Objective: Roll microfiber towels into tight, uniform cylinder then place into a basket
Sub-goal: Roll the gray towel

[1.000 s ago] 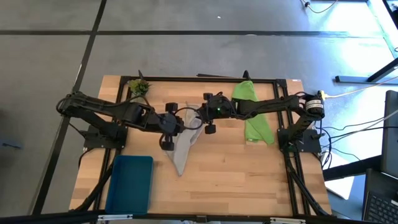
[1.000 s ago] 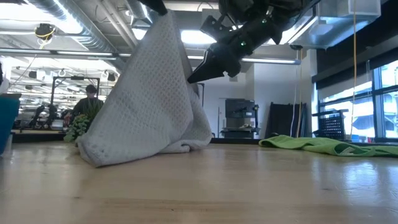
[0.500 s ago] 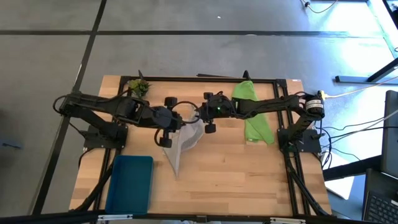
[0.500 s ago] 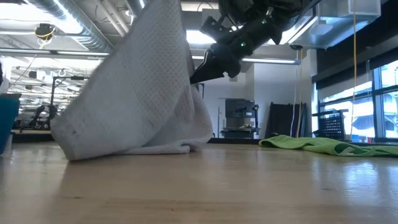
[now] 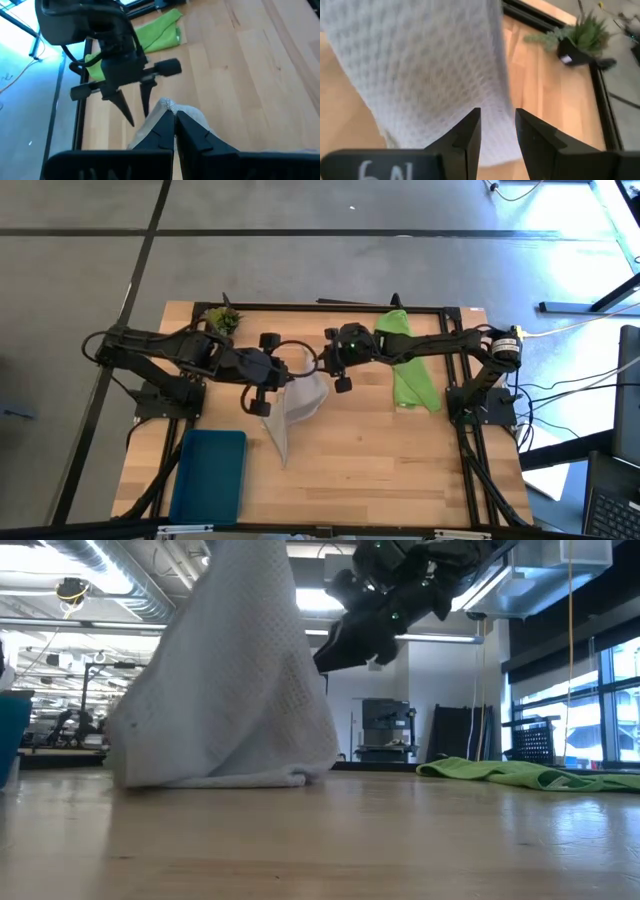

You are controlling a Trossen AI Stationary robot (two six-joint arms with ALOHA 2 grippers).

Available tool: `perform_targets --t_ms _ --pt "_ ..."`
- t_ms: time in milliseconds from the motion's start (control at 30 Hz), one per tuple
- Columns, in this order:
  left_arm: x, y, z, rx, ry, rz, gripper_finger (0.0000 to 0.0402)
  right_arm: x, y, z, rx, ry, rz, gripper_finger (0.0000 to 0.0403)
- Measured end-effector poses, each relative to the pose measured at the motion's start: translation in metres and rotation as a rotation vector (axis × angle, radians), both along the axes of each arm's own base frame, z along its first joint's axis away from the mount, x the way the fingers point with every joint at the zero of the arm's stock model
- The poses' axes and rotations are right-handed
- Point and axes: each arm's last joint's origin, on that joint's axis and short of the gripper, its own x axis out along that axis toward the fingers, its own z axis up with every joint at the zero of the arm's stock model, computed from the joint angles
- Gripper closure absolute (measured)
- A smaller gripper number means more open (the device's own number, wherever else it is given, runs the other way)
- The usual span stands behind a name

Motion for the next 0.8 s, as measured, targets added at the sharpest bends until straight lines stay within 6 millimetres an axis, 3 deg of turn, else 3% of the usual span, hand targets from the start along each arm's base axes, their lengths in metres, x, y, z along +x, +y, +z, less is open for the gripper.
perform_targets --t_ms 500,800 --pt "-0.003 -0.004 -0.005 -0.122 0.070 -0.083 0.0402 0.001 0.001 0.002 -0.056 -0.045 0.160 0.0281" --pt "0.000 -0.005 -0.045 -0.207 0.192 0.006 0.0402 0.002 0.000 0.005 -0.070 -0.071 0.162 0.0281"
